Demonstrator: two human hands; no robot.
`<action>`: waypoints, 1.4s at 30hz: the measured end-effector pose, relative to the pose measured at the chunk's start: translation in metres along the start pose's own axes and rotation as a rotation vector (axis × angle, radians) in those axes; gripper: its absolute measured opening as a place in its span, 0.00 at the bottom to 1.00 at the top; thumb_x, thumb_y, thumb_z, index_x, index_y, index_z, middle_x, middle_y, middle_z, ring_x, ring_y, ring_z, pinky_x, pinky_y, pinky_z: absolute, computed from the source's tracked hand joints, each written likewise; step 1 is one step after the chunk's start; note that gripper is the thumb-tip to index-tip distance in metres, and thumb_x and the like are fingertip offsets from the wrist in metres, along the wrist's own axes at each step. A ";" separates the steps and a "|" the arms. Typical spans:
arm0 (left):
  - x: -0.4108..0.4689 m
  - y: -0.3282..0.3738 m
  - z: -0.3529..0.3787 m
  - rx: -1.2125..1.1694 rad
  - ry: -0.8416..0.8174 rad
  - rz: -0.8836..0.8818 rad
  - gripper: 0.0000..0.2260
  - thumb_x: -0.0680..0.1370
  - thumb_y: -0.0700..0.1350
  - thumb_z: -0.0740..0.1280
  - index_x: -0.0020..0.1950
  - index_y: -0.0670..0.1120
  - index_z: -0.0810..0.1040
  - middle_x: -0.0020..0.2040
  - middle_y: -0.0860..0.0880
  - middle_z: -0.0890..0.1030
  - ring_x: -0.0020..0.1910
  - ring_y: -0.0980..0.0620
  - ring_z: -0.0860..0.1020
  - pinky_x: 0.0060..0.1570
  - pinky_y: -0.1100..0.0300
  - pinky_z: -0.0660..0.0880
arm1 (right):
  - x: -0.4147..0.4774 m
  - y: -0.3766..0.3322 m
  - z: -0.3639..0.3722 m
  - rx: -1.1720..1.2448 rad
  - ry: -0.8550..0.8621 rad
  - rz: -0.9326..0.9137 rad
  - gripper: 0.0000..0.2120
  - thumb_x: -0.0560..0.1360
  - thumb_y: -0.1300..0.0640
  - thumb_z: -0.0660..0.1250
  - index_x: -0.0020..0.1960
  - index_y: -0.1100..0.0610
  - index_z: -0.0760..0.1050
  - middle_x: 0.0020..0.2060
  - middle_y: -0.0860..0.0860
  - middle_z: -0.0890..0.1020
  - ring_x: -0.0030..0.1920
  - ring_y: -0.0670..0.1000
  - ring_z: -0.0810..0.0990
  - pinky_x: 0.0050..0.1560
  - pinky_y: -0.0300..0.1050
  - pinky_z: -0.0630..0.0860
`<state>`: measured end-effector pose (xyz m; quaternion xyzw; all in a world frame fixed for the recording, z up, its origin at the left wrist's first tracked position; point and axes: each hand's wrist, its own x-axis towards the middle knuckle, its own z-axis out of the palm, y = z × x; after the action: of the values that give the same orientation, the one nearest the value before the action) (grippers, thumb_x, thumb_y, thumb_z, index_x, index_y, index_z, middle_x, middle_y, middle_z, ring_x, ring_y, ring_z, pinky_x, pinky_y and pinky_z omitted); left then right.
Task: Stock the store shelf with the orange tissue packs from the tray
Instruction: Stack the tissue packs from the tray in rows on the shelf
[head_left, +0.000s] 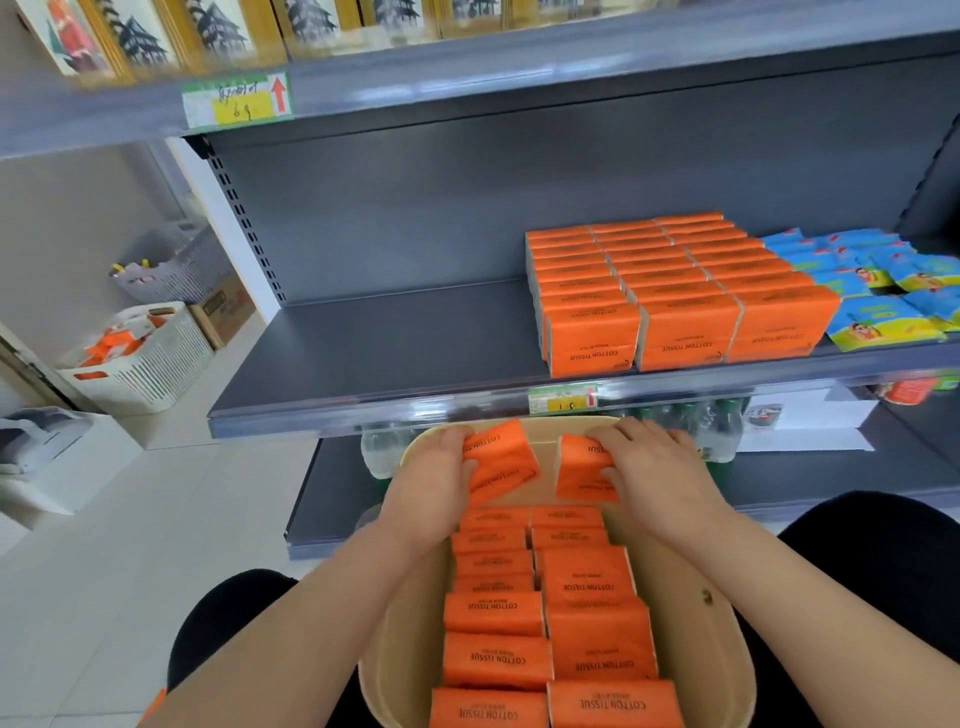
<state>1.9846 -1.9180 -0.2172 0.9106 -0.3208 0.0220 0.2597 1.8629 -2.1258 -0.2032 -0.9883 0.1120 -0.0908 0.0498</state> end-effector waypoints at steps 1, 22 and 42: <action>0.008 0.002 -0.008 -0.003 0.027 -0.001 0.14 0.80 0.43 0.60 0.66 0.47 0.71 0.58 0.49 0.77 0.58 0.50 0.74 0.55 0.56 0.72 | 0.005 0.000 -0.006 -0.004 0.015 0.001 0.21 0.78 0.52 0.61 0.71 0.47 0.65 0.64 0.47 0.72 0.65 0.51 0.69 0.65 0.51 0.63; 0.180 0.001 -0.033 0.291 -0.052 -0.115 0.18 0.79 0.39 0.60 0.70 0.44 0.66 0.61 0.44 0.73 0.60 0.45 0.69 0.52 0.51 0.73 | 0.193 0.043 -0.090 -0.073 0.357 0.036 0.20 0.76 0.56 0.65 0.68 0.52 0.69 0.60 0.54 0.75 0.62 0.58 0.71 0.60 0.55 0.65; 0.382 -0.024 0.011 0.383 0.155 -0.178 0.21 0.74 0.31 0.57 0.65 0.47 0.72 0.61 0.42 0.67 0.62 0.41 0.64 0.54 0.47 0.74 | 0.288 0.104 -0.060 -0.125 0.366 -0.083 0.30 0.71 0.65 0.67 0.71 0.50 0.67 0.62 0.51 0.75 0.61 0.57 0.72 0.59 0.57 0.70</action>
<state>2.3000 -2.1261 -0.1582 0.9636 -0.2084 0.1294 0.1066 2.1056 -2.2978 -0.1086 -0.9603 0.0839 -0.2636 -0.0365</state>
